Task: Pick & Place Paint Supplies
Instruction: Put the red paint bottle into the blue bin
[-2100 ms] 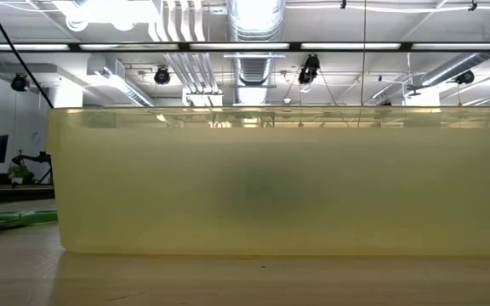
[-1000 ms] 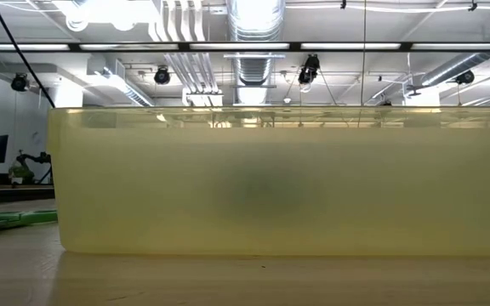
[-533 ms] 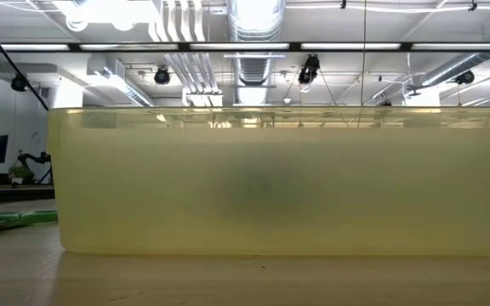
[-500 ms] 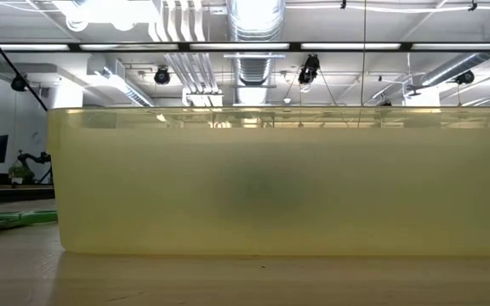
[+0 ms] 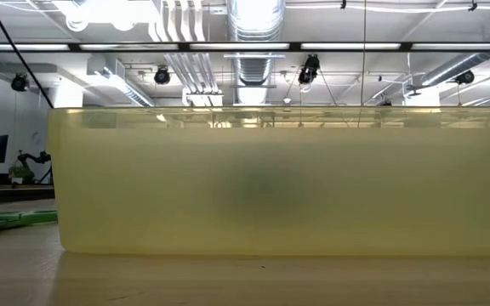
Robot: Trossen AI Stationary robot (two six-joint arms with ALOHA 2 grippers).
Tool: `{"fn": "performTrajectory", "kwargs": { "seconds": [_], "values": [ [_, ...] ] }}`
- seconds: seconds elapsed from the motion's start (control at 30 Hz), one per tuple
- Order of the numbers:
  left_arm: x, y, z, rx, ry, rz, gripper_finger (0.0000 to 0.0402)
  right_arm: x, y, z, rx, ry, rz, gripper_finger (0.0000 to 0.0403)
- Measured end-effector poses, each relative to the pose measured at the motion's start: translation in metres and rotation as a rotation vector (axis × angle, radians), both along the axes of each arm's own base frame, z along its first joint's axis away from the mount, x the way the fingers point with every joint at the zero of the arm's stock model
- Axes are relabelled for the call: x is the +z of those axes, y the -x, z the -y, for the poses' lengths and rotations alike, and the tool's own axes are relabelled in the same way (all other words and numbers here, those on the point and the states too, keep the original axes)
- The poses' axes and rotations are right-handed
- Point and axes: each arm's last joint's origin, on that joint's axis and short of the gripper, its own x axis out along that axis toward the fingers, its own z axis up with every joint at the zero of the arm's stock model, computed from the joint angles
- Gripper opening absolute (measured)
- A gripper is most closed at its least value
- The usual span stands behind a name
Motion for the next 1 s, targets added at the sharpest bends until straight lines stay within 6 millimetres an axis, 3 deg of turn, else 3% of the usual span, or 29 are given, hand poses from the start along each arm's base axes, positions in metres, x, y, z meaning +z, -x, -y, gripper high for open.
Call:
{"fn": "performTrajectory", "kwargs": {
  "seconds": [0.43,0.6,1.0],
  "values": [
    [0.003,-0.044,0.01,-0.085,-0.083,-0.026,0.0265,-0.001,-0.001,0.006,0.016,0.024,0.011,0.0109],
    [0.005,-0.049,0.011,-0.108,-0.077,-0.023,0.0261,-0.001,-0.001,0.007,0.015,0.034,0.015,0.0109],
    [0.003,-0.053,0.011,-0.109,-0.073,-0.029,0.0173,-0.003,-0.001,0.009,0.026,0.063,0.014,0.0109]
  ]
}}
